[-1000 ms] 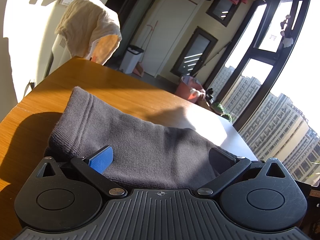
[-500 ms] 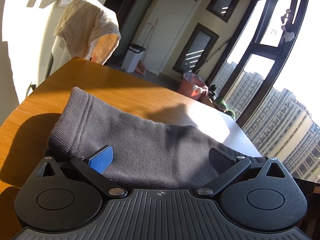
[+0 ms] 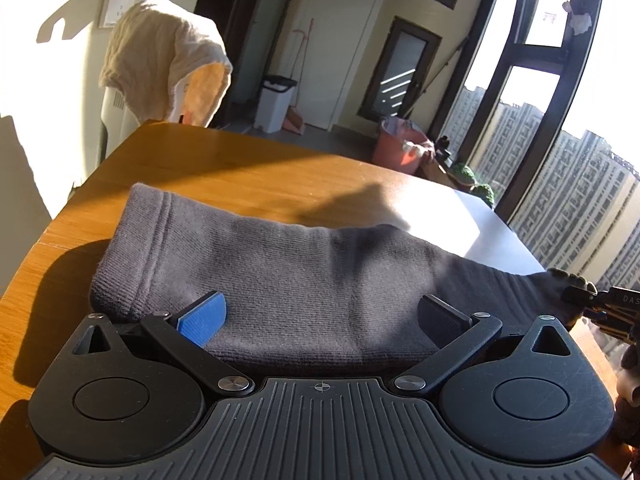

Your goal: Fold clothes

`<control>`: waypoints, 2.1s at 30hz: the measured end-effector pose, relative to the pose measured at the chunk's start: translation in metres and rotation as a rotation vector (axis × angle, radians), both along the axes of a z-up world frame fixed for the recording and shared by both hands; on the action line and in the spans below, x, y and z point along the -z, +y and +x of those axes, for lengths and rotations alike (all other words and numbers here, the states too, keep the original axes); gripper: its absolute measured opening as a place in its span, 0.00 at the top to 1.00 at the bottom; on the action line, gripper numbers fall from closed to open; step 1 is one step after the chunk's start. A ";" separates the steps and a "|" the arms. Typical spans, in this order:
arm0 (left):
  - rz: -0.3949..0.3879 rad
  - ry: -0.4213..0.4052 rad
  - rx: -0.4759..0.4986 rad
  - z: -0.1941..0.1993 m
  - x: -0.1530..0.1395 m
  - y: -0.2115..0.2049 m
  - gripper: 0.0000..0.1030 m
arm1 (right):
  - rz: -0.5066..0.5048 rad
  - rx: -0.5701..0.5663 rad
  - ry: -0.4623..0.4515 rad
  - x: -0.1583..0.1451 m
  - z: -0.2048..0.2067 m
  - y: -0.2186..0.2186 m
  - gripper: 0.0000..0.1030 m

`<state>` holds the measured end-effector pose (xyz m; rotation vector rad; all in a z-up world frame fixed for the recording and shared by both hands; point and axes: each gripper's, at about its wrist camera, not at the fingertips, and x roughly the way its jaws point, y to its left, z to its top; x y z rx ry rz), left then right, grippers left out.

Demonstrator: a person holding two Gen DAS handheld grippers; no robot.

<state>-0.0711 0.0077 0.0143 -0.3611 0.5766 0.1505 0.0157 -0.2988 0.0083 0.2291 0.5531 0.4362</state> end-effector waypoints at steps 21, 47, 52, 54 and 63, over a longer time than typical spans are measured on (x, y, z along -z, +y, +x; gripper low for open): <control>-0.013 0.053 0.205 0.053 -0.027 -0.086 0.09 | -0.001 0.001 -0.085 -0.005 -0.019 0.025 0.80; -0.042 -0.024 0.231 0.041 0.005 -0.093 0.11 | 0.148 0.078 0.090 0.009 0.010 -0.013 0.88; -0.067 -0.021 0.221 0.042 -0.005 -0.089 0.10 | -0.087 -0.054 -0.042 -0.014 -0.007 0.030 0.88; -0.081 -0.017 0.230 0.049 -0.014 -0.086 0.15 | -0.177 -0.107 -0.087 -0.017 -0.016 0.048 0.88; -0.067 -0.022 0.384 0.095 -0.047 -0.127 0.36 | -0.315 -0.248 -0.138 -0.011 -0.040 0.090 0.87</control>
